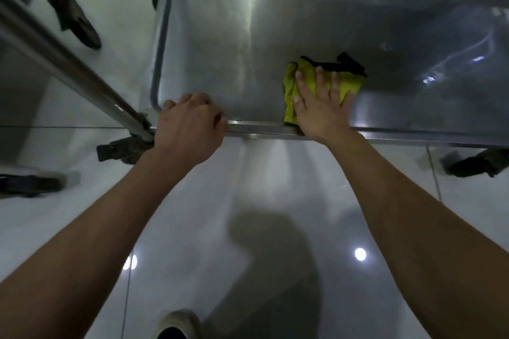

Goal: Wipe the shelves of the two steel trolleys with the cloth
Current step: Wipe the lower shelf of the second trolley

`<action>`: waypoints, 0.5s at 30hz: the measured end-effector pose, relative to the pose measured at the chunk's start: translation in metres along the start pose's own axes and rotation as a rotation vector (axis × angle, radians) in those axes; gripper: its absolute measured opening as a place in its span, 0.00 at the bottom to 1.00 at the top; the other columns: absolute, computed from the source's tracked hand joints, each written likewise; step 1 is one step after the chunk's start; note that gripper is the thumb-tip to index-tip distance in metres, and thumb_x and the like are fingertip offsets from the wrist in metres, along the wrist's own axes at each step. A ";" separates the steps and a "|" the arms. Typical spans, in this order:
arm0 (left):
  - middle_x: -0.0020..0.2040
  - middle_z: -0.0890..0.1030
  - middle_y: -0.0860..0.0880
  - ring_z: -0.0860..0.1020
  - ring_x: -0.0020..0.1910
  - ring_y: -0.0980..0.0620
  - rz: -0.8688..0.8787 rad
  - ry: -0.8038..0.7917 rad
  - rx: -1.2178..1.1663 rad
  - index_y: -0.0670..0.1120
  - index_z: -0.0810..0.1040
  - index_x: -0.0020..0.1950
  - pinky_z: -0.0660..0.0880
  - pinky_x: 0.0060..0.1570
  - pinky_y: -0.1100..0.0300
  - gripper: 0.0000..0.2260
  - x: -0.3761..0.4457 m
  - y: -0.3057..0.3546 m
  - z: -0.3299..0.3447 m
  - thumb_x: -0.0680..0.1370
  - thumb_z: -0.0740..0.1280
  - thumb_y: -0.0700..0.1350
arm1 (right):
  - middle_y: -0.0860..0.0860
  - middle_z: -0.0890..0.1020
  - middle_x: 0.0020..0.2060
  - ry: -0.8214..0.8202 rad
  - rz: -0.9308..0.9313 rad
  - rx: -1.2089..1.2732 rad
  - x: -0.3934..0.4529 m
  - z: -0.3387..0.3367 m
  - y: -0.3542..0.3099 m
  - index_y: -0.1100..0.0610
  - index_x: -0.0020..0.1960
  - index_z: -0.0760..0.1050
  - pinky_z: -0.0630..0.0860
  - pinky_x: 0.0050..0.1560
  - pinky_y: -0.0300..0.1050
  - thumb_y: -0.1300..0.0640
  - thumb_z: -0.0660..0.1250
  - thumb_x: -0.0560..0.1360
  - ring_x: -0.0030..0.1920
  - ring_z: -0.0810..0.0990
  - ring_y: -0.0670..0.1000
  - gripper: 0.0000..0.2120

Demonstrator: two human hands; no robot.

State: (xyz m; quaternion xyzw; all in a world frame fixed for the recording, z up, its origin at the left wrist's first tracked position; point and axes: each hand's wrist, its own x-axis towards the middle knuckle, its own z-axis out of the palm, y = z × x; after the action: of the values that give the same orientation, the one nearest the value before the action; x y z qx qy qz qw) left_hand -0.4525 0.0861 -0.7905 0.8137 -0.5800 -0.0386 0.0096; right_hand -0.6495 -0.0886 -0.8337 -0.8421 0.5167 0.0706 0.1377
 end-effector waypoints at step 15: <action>0.75 0.68 0.46 0.63 0.76 0.42 -0.040 -0.022 -0.002 0.47 0.67 0.76 0.62 0.72 0.41 0.22 -0.047 -0.059 0.020 0.84 0.53 0.53 | 0.49 0.42 0.82 0.027 -0.291 0.019 0.029 0.027 -0.173 0.37 0.80 0.48 0.34 0.73 0.69 0.42 0.49 0.83 0.80 0.36 0.58 0.26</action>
State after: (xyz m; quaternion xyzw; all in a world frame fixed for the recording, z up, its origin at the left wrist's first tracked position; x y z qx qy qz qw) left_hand -0.4132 0.1503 -0.8120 0.8245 -0.5637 -0.0482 0.0034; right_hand -0.4818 -0.0316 -0.8392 -0.9077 0.3915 0.0334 0.1475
